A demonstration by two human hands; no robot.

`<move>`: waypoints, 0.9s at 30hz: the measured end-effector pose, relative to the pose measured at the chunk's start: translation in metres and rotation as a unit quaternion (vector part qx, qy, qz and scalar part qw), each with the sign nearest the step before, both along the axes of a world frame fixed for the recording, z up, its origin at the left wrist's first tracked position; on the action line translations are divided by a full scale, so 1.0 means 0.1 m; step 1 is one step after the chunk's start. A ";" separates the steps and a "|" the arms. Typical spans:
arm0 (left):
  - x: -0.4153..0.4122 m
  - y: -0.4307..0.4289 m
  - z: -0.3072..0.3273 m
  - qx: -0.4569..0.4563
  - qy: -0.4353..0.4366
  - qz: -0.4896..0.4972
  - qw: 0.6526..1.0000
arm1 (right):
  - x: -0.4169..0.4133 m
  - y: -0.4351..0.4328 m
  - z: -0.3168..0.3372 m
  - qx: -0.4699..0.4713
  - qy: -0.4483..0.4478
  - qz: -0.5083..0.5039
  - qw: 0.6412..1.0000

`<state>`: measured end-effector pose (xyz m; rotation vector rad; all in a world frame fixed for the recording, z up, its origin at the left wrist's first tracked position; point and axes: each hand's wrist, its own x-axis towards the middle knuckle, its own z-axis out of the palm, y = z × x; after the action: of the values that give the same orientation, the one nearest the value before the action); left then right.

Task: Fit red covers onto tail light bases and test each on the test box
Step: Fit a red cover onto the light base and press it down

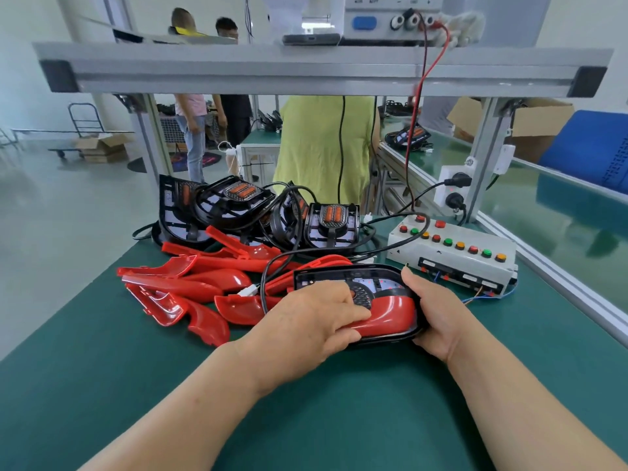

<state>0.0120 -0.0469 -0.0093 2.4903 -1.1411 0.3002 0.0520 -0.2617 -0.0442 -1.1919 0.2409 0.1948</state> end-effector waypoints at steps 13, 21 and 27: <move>0.04 -0.05 -0.10 -0.019 0.016 0.005 1.000 | -0.03 -0.07 0.05 0.001 0.022 0.021 1.000; 0.05 -0.01 -0.11 -0.084 0.061 -0.021 0.994 | -0.07 -0.13 0.05 0.016 0.016 0.058 0.998; 0.06 0.02 -0.10 -0.107 0.096 -0.022 0.989 | -0.06 -0.11 0.05 0.023 -0.004 0.051 0.998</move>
<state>0.0180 -0.0451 -0.0197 2.2493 -1.0275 0.1571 0.0459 -0.2727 -0.0387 -1.1592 0.1672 0.2827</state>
